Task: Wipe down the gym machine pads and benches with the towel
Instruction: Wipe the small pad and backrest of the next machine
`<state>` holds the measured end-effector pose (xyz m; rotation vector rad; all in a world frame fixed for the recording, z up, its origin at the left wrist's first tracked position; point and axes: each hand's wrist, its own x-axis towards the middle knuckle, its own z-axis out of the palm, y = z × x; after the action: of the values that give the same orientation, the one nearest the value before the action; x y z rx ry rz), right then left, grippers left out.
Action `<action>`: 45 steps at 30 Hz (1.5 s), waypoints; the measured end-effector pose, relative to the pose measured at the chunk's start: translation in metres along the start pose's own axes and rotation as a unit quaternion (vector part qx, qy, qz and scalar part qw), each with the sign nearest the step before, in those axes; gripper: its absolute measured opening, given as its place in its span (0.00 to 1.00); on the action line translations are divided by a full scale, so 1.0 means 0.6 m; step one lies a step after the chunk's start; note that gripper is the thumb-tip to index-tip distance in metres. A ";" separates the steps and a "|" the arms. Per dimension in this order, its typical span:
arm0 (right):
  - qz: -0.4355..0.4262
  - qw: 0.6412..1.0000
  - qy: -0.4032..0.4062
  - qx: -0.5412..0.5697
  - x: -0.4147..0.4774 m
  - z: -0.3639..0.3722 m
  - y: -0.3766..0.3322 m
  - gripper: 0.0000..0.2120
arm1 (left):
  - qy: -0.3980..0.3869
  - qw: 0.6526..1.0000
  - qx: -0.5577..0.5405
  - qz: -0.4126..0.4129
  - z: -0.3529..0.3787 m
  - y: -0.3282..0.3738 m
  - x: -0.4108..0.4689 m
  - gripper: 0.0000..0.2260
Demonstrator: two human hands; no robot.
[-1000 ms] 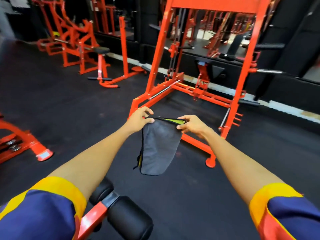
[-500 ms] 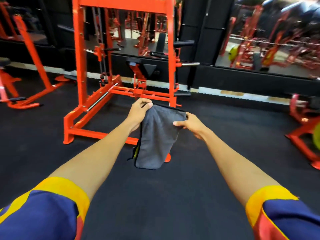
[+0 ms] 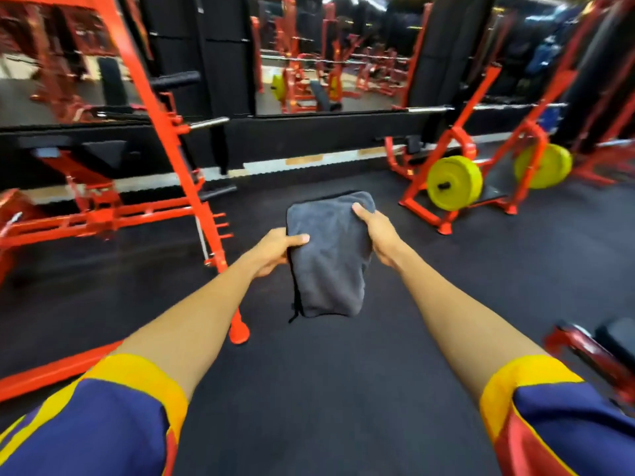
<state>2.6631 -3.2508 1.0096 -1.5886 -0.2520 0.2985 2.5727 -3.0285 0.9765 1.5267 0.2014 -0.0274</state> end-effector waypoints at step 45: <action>0.177 0.810 0.497 -0.257 -0.163 -1.001 0.161 0.33 | -0.476 0.803 0.300 0.199 1.136 0.002 0.558 0.11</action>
<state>2.7746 -3.8523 0.9341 -2.1097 0.8592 -0.3834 2.9792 -3.6690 0.9493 1.9630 -1.0282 -0.5606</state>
